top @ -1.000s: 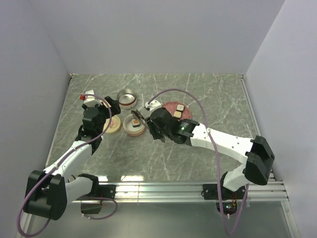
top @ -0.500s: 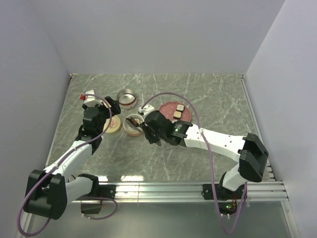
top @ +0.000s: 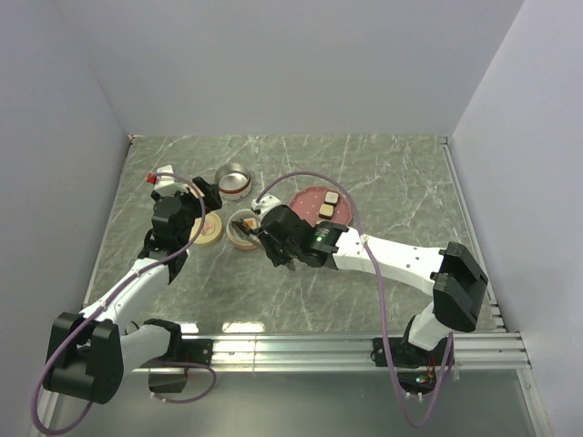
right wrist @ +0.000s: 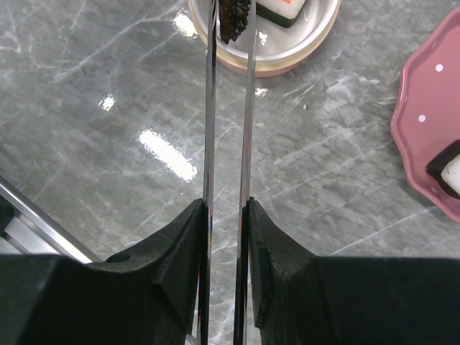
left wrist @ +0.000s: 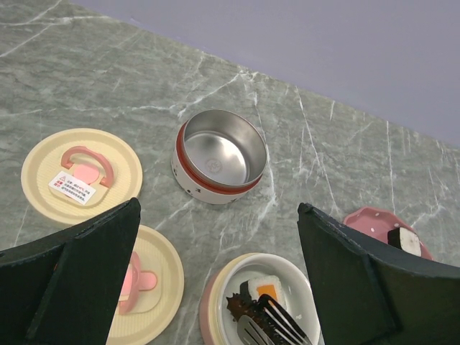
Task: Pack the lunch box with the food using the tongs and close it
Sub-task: Place the food into the lunch box
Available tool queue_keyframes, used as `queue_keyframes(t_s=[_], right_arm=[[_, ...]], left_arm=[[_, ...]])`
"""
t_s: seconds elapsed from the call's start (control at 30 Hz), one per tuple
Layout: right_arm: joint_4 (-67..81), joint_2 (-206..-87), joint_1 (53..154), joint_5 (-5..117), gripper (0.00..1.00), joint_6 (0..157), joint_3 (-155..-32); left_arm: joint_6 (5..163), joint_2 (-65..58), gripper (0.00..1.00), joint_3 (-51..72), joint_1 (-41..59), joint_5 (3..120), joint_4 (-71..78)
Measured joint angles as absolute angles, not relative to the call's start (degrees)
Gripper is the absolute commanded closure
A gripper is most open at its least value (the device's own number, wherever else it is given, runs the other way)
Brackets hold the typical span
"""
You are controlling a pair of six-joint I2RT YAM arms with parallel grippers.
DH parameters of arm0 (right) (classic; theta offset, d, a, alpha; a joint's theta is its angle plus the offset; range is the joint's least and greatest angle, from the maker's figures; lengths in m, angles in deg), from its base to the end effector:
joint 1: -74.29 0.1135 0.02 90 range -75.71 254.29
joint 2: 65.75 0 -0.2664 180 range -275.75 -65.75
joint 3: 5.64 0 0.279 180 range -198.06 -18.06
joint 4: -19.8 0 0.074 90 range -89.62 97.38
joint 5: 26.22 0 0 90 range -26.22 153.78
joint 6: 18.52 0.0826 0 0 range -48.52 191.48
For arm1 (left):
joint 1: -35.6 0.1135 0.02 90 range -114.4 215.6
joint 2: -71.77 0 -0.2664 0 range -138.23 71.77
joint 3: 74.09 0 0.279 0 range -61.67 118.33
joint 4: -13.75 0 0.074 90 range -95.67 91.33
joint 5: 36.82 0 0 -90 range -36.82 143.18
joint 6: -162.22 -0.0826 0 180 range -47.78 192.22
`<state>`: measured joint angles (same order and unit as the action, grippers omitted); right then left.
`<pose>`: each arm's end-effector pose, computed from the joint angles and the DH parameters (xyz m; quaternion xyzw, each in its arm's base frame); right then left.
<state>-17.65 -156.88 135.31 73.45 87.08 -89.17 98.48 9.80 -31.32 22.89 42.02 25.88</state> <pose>0.2116 0.3533 0.2329 -0.3258 0.8618 0.1750 0.3472 0.3080 -0.0531 0.2378 -0.1519 0.7330 -0.1511 0.6456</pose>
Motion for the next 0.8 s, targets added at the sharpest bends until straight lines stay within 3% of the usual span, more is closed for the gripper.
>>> queue_keyframes(t_s=[0.2, 0.33, 0.43, 0.8], right_arm=[[-18.07, -156.88, 135.35, 73.8, 0.69, 87.3, -89.21], [-18.05, -156.88, 135.46, 73.8, 0.53, 87.36, -89.21], [-18.0, -156.88, 135.5, 73.82, 0.46, 87.14, -89.21], [-17.72, -156.86, 135.55, 74.46, 0.43, 87.01, -89.21]], left_arm=[[98.48, 9.8, 0.02, -31.32, 22.89, 42.37, 25.88], [98.48, 9.8, 0.02, -31.32, 22.93, 42.46, 25.88], [98.5, 9.8, 0.02, -31.32, 22.93, 42.48, 25.88], [98.5, 9.8, 0.02, -31.32, 22.93, 42.81, 25.86]])
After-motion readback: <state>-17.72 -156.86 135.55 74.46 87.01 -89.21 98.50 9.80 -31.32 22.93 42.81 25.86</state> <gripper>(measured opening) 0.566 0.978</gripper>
